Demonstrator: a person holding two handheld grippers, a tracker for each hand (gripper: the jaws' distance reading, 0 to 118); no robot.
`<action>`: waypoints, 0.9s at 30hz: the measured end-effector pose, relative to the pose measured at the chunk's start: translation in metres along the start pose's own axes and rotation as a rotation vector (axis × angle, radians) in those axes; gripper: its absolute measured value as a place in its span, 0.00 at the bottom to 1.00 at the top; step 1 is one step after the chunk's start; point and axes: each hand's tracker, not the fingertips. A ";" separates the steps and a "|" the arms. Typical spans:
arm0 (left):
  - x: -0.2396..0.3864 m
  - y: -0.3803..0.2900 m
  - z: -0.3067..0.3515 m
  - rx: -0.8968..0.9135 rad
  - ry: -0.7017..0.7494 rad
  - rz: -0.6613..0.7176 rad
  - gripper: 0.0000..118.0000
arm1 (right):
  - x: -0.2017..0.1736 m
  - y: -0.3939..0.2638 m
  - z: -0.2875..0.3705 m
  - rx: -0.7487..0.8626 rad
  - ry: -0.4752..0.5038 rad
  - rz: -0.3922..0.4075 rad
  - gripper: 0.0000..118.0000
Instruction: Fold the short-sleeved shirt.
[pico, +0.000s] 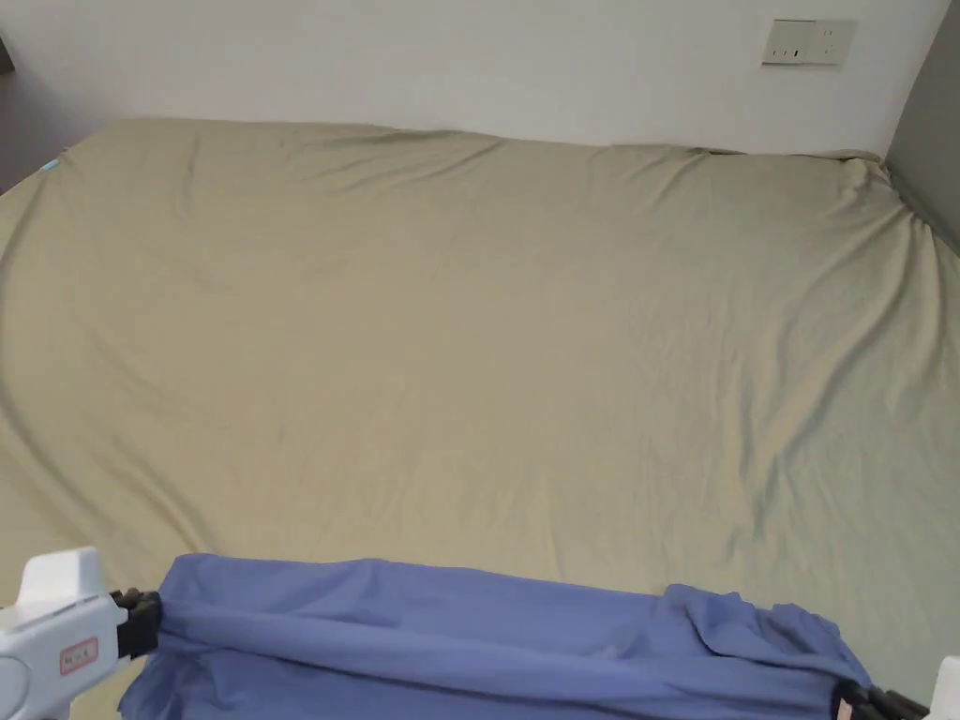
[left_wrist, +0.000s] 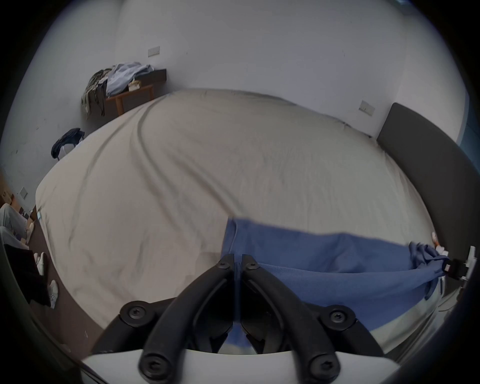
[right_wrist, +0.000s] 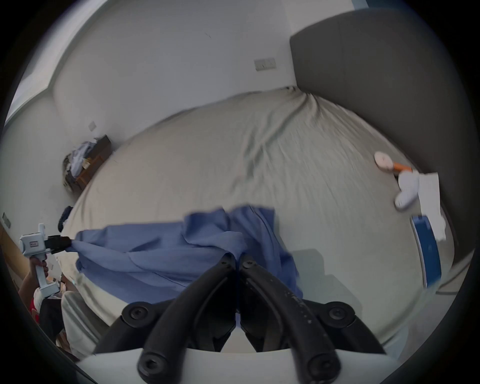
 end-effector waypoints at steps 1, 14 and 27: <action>0.000 -0.008 -0.001 -0.013 0.012 -0.002 0.02 | -0.003 -0.009 -0.005 -0.018 -0.018 -0.010 0.02; 0.000 -0.021 -0.017 -0.088 0.035 -0.007 0.56 | -0.039 -0.007 0.000 0.028 -0.163 -0.010 0.47; 0.109 0.069 0.112 0.595 -0.161 -0.129 0.99 | -0.150 0.085 0.096 0.644 -0.156 0.202 0.92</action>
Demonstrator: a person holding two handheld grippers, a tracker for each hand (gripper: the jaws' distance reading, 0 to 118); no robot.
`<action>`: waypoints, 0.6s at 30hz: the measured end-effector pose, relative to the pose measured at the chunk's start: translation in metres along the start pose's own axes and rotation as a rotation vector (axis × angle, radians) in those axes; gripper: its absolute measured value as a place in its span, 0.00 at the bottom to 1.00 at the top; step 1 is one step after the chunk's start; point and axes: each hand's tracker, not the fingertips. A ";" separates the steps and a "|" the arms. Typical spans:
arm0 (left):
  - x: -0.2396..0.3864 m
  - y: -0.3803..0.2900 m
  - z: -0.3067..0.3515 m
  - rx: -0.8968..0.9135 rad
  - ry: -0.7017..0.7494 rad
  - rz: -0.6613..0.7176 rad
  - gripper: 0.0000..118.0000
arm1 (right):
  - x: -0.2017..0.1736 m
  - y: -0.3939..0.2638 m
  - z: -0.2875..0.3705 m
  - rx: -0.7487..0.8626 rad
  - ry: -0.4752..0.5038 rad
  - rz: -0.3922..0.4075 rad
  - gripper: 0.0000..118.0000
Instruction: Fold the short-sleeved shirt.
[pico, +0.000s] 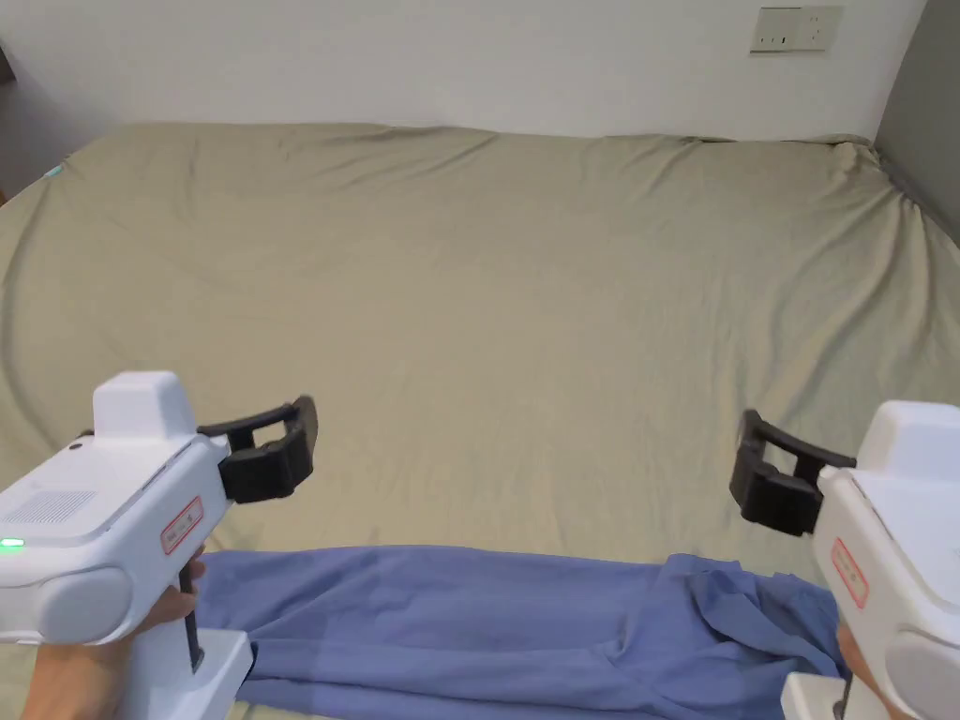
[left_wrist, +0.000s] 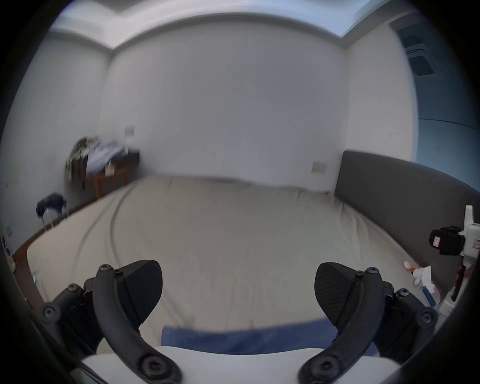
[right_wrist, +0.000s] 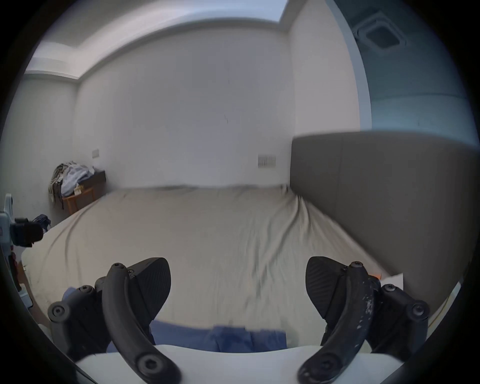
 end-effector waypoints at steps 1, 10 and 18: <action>0.007 0.005 0.002 0.048 -0.005 -0.018 0.99 | -0.005 0.006 0.003 0.039 -0.010 0.015 0.91; 0.051 0.011 0.001 0.202 0.060 -0.130 0.21 | -0.021 0.016 0.005 0.155 -0.070 0.097 0.12; 0.042 0.007 -0.011 0.106 0.005 -0.097 0.00 | -0.017 0.015 0.000 0.165 -0.072 0.095 0.02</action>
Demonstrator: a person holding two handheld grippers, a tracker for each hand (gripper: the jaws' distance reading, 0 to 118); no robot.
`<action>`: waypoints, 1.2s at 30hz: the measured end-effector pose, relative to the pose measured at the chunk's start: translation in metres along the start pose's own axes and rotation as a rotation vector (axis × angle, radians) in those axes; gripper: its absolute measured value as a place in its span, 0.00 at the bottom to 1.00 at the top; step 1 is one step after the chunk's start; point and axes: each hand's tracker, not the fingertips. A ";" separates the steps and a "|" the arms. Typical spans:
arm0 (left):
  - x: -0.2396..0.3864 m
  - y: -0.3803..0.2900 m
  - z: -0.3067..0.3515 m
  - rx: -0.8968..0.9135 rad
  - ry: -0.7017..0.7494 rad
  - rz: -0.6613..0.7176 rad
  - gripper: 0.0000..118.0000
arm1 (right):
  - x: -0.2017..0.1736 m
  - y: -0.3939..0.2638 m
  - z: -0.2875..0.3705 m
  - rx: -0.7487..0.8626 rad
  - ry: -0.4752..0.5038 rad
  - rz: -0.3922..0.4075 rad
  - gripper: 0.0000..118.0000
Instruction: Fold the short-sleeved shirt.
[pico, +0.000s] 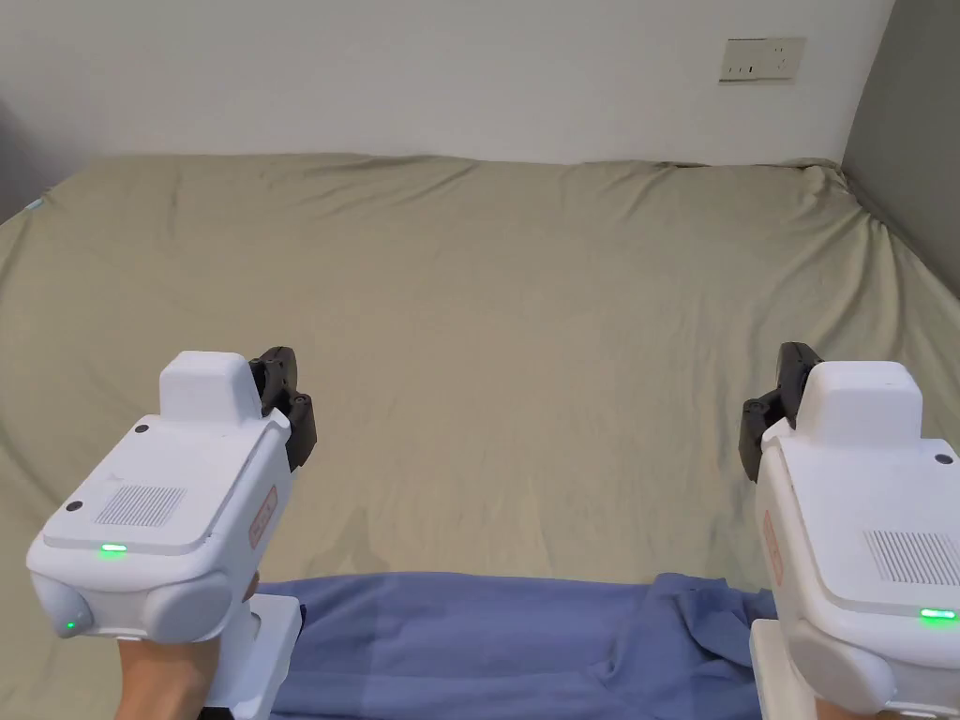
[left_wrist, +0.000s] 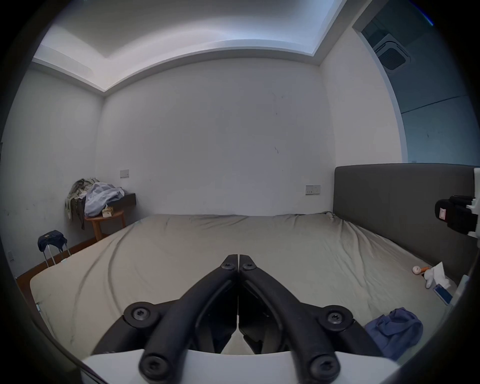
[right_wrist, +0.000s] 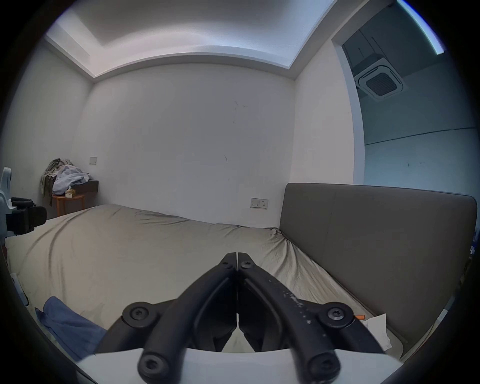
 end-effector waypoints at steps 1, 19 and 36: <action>-0.005 0.000 -0.002 -0.028 -0.013 0.016 0.00 | 0.000 0.000 -0.001 -0.001 0.002 0.000 0.02; -0.205 -0.116 -0.027 -0.804 -0.140 0.569 0.25 | -0.024 -0.023 -0.020 -0.082 0.039 0.009 0.02; -0.196 -0.190 -0.054 -0.900 -0.136 0.556 0.16 | -0.036 -0.044 -0.034 -0.179 0.030 0.033 0.02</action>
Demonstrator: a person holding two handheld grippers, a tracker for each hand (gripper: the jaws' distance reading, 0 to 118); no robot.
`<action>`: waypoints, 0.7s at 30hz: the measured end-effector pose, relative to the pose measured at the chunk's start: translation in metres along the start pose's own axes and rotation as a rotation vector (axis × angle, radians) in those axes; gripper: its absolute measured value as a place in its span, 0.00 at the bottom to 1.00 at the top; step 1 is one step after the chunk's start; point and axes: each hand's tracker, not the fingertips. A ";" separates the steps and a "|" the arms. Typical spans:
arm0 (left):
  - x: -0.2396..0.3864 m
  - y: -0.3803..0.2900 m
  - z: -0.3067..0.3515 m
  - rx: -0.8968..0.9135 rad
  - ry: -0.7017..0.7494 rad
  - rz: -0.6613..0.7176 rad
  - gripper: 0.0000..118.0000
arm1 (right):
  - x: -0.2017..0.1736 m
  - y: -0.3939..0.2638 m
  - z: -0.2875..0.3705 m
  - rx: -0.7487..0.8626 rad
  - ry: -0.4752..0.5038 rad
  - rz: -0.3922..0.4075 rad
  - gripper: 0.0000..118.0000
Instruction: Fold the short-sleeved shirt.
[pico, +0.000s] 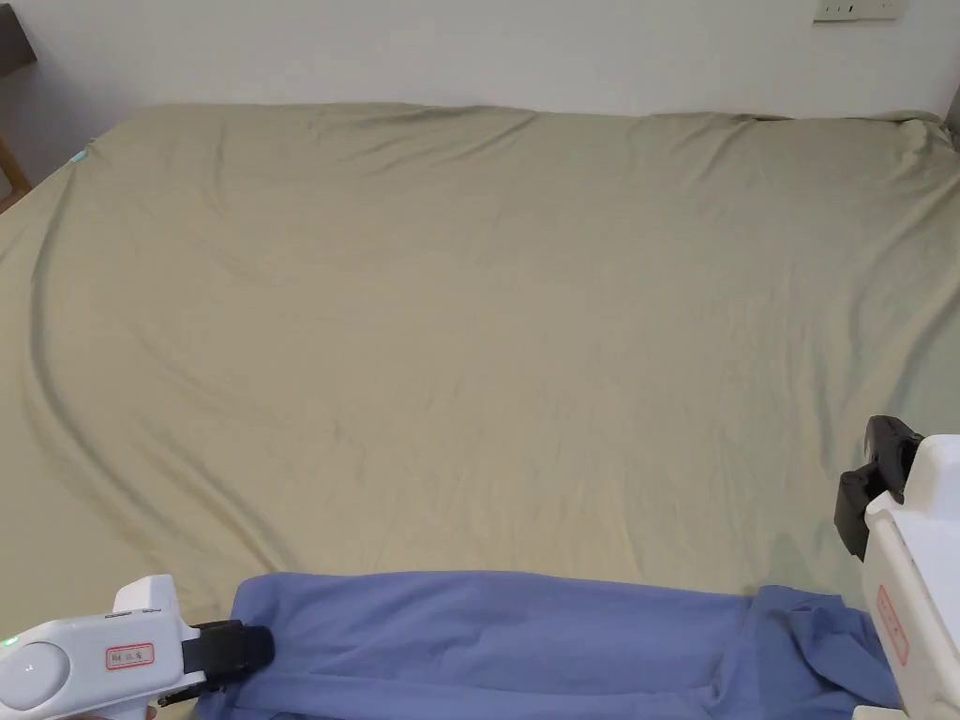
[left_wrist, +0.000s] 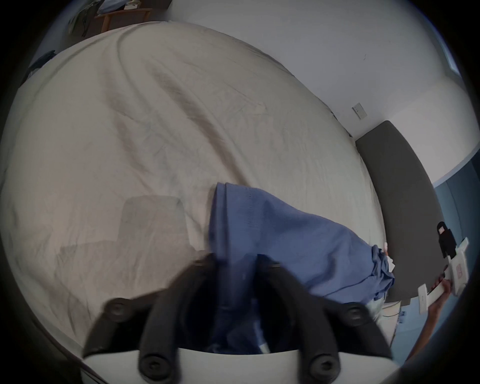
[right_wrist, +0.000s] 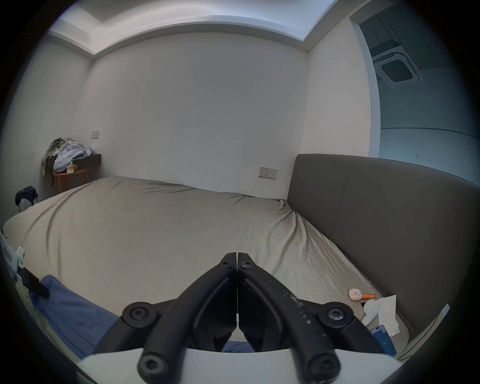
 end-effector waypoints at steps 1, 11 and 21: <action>0.001 -0.002 -0.003 -0.004 -0.009 -0.001 0.14 | 0.000 0.000 -0.001 -0.002 0.000 -0.001 0.02; 0.027 0.006 0.049 0.186 0.082 -0.128 0.06 | 0.015 0.003 0.002 -0.005 -0.010 -0.021 0.02; 0.012 0.023 0.099 0.234 0.282 -0.108 0.06 | 0.030 0.003 0.012 0.023 -0.014 -0.045 0.02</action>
